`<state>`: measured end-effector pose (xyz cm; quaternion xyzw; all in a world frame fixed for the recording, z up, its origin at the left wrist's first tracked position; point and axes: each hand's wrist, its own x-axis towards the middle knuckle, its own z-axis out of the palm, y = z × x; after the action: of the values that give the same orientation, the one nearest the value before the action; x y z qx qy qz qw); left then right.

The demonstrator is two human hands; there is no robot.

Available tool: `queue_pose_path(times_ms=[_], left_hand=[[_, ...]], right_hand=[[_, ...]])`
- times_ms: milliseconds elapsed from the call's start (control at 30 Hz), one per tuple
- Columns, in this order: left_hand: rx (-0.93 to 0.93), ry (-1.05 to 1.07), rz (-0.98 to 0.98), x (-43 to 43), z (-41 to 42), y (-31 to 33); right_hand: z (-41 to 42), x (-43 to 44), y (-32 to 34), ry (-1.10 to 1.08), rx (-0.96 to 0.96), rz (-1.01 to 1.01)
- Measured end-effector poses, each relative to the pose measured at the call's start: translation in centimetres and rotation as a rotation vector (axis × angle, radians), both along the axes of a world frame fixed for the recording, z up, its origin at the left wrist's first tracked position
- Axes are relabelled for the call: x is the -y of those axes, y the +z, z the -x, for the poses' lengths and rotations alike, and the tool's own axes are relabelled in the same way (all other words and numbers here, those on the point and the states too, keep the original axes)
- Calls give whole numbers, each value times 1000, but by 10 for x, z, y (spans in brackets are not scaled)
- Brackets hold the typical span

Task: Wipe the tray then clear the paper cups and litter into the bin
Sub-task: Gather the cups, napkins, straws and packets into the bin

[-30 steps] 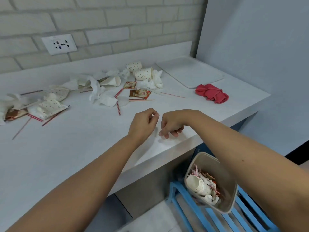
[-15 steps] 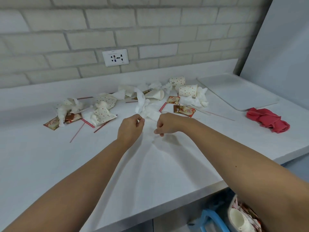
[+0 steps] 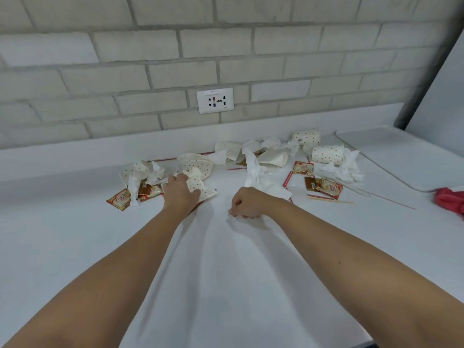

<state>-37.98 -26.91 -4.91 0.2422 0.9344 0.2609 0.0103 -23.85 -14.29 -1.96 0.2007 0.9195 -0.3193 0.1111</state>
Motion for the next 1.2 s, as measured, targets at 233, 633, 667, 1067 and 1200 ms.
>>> queue_pose_path(times_ms=[233, 633, 667, 1067, 1200], left_hand=[[208, -62, 36, -1, 17, -9], [418, -133, -427, -23, 17, 17], [453, -123, -475, -26, 15, 18], [194, 72, -448, -55, 51, 2], [187, 150, -202, -63, 66, 0]], right_hand=[[27, 3, -15, -84, 41, 127], [43, -2, -11, -380, -63, 617], [44, -3, -10, -410, -93, 691], [32, -27, -1, -525, -341, 667], [24, -36, -3, -541, -351, 640]])
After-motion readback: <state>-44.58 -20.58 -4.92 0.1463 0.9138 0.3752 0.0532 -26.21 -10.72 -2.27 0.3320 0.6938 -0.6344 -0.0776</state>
